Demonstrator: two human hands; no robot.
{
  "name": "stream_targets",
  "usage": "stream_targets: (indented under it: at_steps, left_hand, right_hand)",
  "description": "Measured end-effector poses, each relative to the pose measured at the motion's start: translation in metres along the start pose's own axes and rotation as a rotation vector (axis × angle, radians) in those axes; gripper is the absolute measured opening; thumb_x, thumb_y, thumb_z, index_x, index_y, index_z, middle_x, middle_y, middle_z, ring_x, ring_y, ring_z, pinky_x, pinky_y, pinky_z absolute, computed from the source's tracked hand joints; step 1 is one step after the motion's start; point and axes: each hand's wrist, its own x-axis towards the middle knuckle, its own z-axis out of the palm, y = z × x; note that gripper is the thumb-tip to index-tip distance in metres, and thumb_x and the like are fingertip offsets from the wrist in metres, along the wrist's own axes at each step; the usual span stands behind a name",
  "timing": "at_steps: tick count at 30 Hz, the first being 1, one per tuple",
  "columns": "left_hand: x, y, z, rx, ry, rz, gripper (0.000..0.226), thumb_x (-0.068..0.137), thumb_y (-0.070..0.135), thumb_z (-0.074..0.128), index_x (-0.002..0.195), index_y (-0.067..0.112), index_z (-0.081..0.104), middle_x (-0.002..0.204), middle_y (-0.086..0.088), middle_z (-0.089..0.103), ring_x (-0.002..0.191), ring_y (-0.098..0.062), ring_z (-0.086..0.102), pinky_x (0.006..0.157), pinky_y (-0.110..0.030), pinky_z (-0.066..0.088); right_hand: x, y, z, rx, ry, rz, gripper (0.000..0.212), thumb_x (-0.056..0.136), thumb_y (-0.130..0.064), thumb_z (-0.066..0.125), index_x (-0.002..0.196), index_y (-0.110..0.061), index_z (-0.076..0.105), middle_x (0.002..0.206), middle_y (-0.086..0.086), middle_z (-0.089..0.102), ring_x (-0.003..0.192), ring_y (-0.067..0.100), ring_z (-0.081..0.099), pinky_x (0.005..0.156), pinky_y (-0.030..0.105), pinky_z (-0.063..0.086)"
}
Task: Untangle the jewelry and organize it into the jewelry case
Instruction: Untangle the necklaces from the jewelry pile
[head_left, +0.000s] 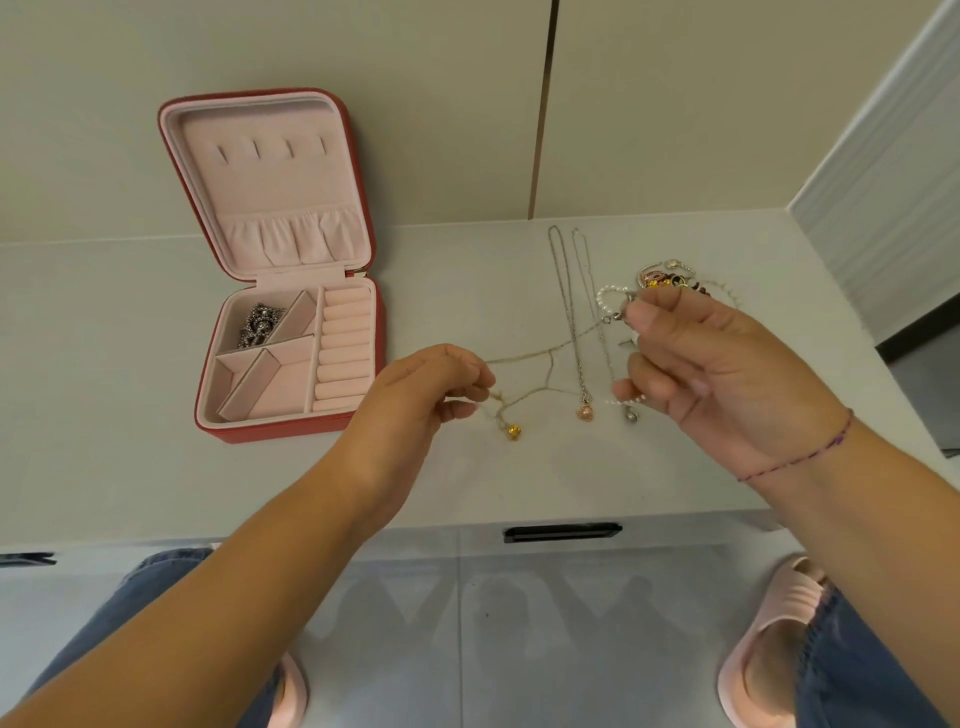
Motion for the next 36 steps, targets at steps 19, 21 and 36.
stream_targets:
  at_steps: [19,21,36]
  left_hand:
    - [0.008,0.004,-0.010,-0.354,0.138,-0.063,0.033,0.081,0.030,0.061,0.050,0.018,0.065,0.062,-0.001,0.064,0.064,-0.018,0.067,0.073,-0.030,0.059]
    - [0.008,0.004,-0.010,-0.340,0.176,-0.061,0.041,0.088,0.030,0.056,0.051,0.019,0.067,0.061,0.000,0.065,0.060,-0.015,0.068,0.068,-0.027,0.059]
    - [0.007,0.002,-0.018,-0.161,0.314,0.011,0.033,0.077,0.047,0.058,0.079,0.016,0.069,0.048,0.004,0.028,0.039,-0.007,0.024,0.039,-0.018,0.027]
  right_hand:
    - [0.006,-0.017,-0.031,-0.233,0.066,0.049,0.023,0.054,-0.027,0.074,0.074,-0.018,0.065,0.042,-0.007,0.025,0.033,0.006,0.019,0.041,0.017,0.011]
    - [0.006,-0.016,-0.032,-0.225,0.066,0.076,0.015,0.061,-0.023,0.071,0.074,-0.018,0.065,0.042,-0.007,0.024,0.033,0.006,0.018,0.042,0.018,0.010]
    - [0.007,-0.029,-0.046,-0.153,0.121,0.078,0.011,0.073,-0.019,0.062,0.063,-0.021,0.066,0.038,-0.010,0.024,0.028,0.003,0.019,0.040,0.017,0.009]
